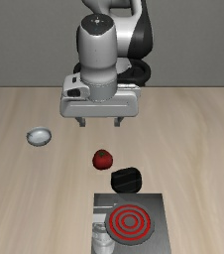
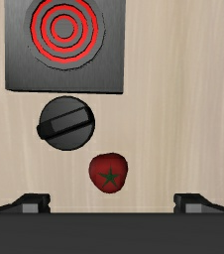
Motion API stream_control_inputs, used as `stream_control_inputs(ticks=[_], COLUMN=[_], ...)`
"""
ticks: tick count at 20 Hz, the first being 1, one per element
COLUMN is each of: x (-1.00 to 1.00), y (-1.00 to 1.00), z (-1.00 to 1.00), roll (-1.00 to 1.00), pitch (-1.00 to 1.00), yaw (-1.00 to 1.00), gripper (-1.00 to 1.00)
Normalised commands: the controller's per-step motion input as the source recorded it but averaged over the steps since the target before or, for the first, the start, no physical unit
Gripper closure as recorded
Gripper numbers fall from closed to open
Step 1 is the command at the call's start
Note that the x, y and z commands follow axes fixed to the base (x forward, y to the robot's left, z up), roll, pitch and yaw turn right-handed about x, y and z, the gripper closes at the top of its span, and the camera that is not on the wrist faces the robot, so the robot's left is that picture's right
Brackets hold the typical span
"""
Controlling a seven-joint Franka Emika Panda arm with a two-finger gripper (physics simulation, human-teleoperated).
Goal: Pick up the tomato and place it on the white bowl with the stove turned on
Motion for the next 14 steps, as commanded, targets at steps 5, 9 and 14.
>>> stream_control_inputs(ticks=[5, 9, 14], x=[-0.2, 0.0, -0.4], y=[0.0, 0.0, 0.0], z=[-0.8, -0.5, -0.6], roll=[0.0, 0.0, 0.0], pitch=[0.0, 0.0, 0.0], yaw=[0.0, 0.0, 0.0], gripper=[-1.0, -1.0, -1.0])
